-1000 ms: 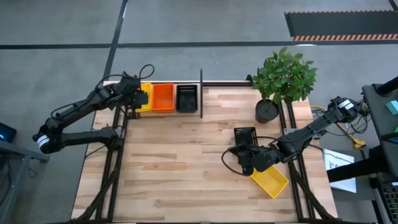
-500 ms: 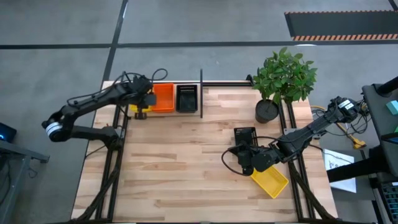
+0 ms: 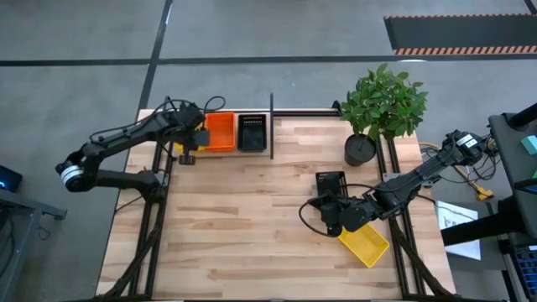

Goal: Stack baskets on shelf by color
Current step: Stack the left yellow bin on the yellow bin on the shelf

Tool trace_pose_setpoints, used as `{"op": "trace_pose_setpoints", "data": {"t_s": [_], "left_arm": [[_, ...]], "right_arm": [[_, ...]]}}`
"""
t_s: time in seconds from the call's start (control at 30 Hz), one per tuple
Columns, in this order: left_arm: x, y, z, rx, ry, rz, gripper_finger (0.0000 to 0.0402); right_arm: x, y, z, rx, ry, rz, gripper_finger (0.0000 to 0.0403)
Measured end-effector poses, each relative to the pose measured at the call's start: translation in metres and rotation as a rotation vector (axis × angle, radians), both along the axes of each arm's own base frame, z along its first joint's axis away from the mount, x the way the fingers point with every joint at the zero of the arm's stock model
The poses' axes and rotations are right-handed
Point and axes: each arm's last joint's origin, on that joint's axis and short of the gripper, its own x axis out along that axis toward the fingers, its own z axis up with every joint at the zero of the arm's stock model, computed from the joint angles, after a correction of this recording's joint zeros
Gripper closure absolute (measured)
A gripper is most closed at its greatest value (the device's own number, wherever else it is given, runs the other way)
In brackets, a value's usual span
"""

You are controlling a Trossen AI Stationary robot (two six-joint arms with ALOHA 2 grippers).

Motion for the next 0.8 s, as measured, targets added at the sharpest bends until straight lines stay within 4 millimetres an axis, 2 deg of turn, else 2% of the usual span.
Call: {"op": "trace_pose_setpoints", "data": {"t_s": [0.57, 0.8], "left_arm": [[-0.0021, -0.0027, 0.0026, -0.016, -0.028, 0.016, 0.0396], [-0.0082, -0.008, 0.0003, -0.077, 0.016, 0.056, 0.0396]], "right_arm": [[0.0, 0.0, 0.0, 0.007, -0.001, -0.003, 0.0394], [0.0, 0.0, -0.0001, 0.007, -0.001, -0.002, 0.0394]]}}
